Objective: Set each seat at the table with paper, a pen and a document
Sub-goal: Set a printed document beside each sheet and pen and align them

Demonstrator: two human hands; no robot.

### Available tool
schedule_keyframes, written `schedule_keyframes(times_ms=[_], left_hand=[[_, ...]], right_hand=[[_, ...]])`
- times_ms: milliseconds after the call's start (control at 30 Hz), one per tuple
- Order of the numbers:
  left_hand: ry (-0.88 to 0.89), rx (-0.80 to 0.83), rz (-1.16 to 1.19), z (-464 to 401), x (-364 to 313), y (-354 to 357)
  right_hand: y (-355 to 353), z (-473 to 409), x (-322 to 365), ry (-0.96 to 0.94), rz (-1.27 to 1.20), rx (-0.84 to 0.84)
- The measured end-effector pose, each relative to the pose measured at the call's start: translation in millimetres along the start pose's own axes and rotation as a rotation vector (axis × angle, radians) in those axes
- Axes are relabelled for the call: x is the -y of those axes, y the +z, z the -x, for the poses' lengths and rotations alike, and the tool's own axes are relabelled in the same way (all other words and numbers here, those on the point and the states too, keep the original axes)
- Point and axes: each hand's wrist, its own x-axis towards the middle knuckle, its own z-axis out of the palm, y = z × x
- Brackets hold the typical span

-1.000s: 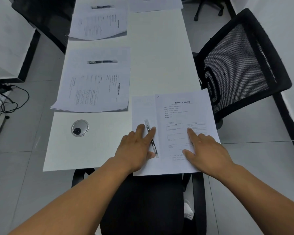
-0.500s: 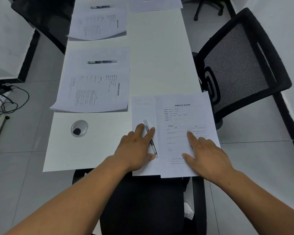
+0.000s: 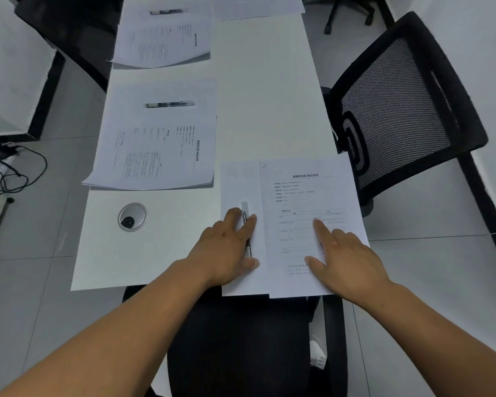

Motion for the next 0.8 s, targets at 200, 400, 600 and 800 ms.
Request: schedule_keyframes(times_ms=[200, 400, 600, 800], left_hand=[[-0.004, 0.005, 0.006, -0.8, 0.7, -1.5], [-0.007, -0.004, 0.003, -0.9, 1.4, 1.4], [-0.003, -0.003, 0.006, -0.7, 0.5, 0.2], [-0.006, 0.011, 0.03, 0.9, -0.4, -0.1]], right_hand=[[-2.1, -4.8, 2.5, -0.004, 0.001, 0.002], [-3.5, -6.7, 3.3, -0.006, -0.009, 0.008], [-3.7, -6.1, 3.9, -0.001, -0.014, 0.004], [-7.9, -3.9, 6.0, -0.002, 0.006, 0.006]])
